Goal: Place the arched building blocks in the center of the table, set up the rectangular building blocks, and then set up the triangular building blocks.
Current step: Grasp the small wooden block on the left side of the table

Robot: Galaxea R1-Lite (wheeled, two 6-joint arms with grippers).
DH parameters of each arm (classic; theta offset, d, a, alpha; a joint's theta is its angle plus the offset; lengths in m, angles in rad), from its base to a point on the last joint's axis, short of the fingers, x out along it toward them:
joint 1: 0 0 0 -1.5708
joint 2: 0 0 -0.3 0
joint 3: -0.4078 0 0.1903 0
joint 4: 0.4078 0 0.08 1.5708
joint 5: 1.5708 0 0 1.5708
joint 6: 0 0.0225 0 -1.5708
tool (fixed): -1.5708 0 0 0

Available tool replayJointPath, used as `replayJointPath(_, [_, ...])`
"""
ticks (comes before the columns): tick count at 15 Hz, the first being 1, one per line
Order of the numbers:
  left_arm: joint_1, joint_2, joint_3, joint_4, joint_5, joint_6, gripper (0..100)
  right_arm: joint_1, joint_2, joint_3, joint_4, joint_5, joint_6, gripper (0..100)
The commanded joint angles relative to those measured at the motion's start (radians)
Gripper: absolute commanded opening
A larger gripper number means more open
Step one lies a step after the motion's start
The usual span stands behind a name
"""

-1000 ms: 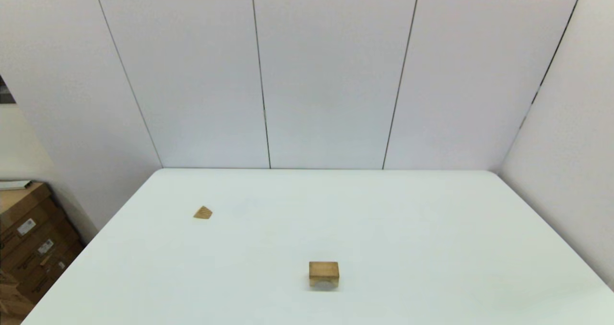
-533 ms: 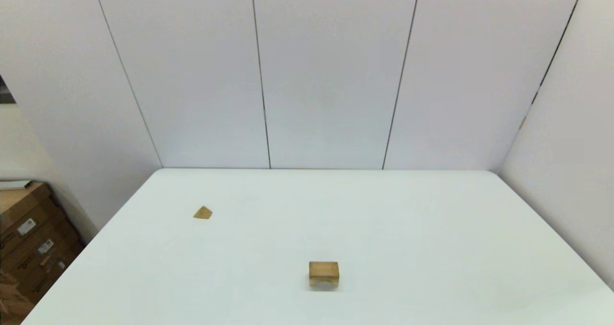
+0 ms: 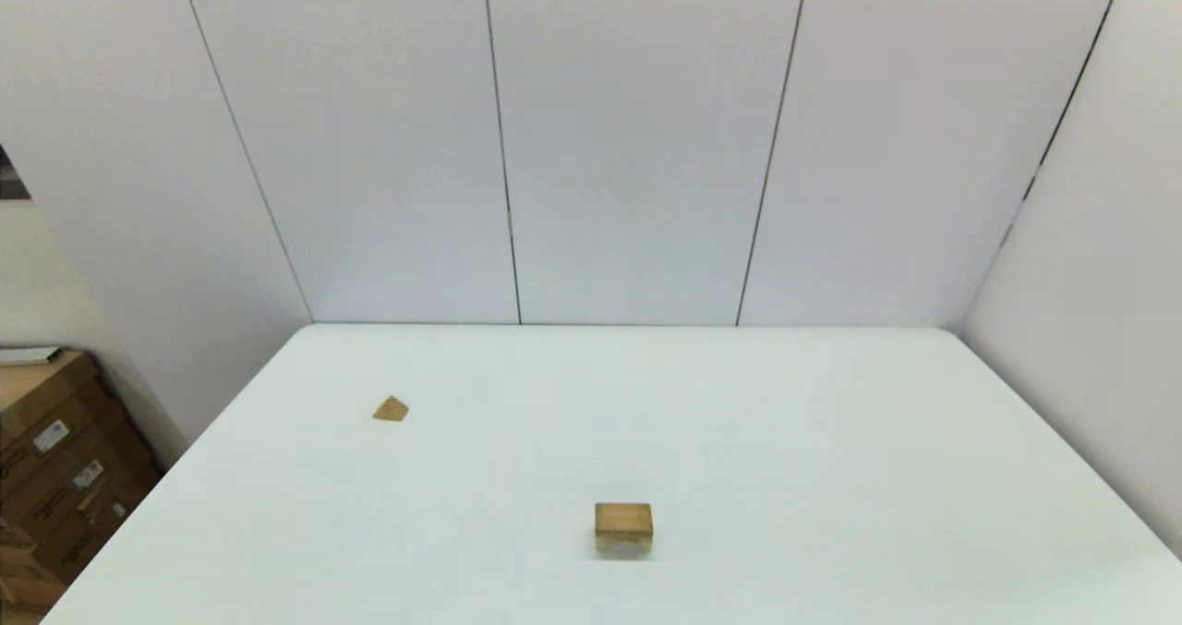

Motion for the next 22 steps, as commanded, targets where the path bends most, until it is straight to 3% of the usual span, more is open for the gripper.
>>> replayJointPath(1, [0.003,0.22,-0.088,-0.006,-0.007,0.032,100,0.001,0.0,0.0,0.0,0.0,0.0,100])
replayJointPath(6, [0.061,0.669,-0.377,0.011,-0.008,0.026,100,0.001,0.0,0.0,0.0,0.0,0.0,100])
replayJointPath(14, [0.172,1.257,-0.838,0.256,-0.004,0.006,100,0.001,0.0,0.0,0.0,0.0,0.0,100])
replayJointPath(22, [0.158,1.724,-1.185,0.313,0.002,-0.329,100,0.001,0.0,0.0,0.0,0.0,0.0,100])
